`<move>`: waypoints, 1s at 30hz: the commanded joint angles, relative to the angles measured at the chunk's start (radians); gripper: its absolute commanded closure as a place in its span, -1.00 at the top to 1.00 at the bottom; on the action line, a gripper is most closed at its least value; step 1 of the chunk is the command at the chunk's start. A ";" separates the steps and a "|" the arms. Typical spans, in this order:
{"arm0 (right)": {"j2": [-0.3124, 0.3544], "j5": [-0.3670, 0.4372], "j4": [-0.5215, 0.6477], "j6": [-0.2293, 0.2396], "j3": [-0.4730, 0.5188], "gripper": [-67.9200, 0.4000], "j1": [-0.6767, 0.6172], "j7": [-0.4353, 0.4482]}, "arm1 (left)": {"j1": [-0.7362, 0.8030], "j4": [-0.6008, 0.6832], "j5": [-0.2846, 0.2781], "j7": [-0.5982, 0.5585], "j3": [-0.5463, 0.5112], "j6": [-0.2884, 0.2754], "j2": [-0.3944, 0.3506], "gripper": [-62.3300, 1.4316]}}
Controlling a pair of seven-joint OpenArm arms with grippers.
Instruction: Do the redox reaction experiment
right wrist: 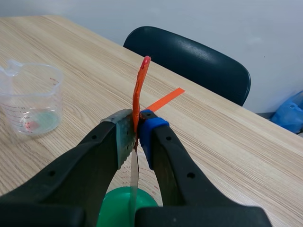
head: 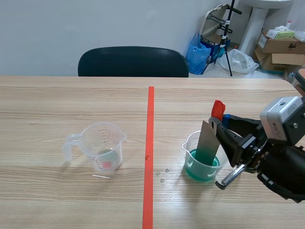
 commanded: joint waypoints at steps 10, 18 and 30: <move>0.008 0.003 -0.001 0.000 0.003 -0.93 0.009 0.006 | 0.001 0.012 -0.007 -0.015 -0.004 -0.002 0.002 1.00; 0.008 0.003 -0.001 0.000 0.003 -0.93 0.009 0.006 | 0.001 0.012 -0.011 -0.015 -0.004 -0.002 0.002 1.00; 0.008 0.003 -0.001 0.000 0.003 -0.93 0.009 -0.005 | 0.001 0.012 -0.011 -0.026 -0.004 -0.002 0.002 1.00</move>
